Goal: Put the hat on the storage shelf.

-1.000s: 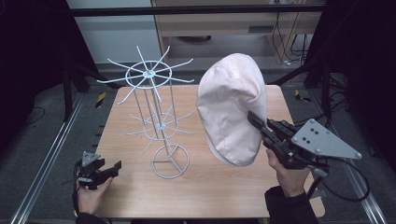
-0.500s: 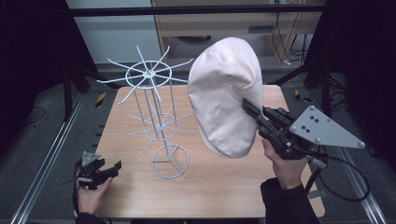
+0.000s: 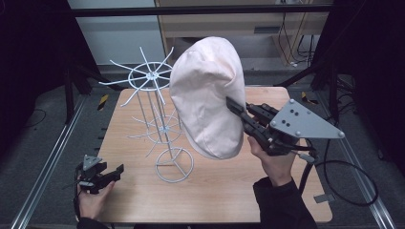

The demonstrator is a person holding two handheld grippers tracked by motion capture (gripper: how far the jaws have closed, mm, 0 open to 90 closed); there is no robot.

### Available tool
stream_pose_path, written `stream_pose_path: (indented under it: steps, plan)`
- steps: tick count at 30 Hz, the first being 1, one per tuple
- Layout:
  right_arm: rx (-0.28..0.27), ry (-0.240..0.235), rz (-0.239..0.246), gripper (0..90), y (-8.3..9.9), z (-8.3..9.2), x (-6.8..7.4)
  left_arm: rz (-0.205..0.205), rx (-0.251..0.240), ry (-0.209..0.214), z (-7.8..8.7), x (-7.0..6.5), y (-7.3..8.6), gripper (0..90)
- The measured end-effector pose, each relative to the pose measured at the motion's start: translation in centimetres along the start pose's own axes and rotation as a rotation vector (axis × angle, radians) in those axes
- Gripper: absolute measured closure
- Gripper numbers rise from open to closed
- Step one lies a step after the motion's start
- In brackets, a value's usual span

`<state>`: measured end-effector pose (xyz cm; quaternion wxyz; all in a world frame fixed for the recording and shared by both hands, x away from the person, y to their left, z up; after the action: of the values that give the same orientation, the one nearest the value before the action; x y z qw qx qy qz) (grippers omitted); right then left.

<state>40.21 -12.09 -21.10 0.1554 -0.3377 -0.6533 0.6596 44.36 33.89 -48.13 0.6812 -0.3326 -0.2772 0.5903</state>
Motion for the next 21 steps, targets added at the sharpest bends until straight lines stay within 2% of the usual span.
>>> stream_pose_path:
  steps: [14,21]
  plan:
    - [0.056,-0.044,0.0,88.3,2.4,-0.8,0.8,0.0,-0.002,-0.003,-0.1,-0.1,0.0,30.8]
    - [0.068,-0.066,-0.027,88.2,3.6,-1.0,0.9,0.001,0.001,-0.003,-0.1,-0.1,0.0,30.7]
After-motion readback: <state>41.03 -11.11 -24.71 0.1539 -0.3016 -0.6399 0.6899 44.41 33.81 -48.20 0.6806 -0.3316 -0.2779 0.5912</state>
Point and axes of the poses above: each handheld gripper's, and its own axes: z roughly backward along the jaws, y roughly out of its underside, x roughly to its left, the point moved 2 cm from there along -z, roughly forward along the jaws, and after that the axes turned 3 degrees about -y, right-handed, at the moved point
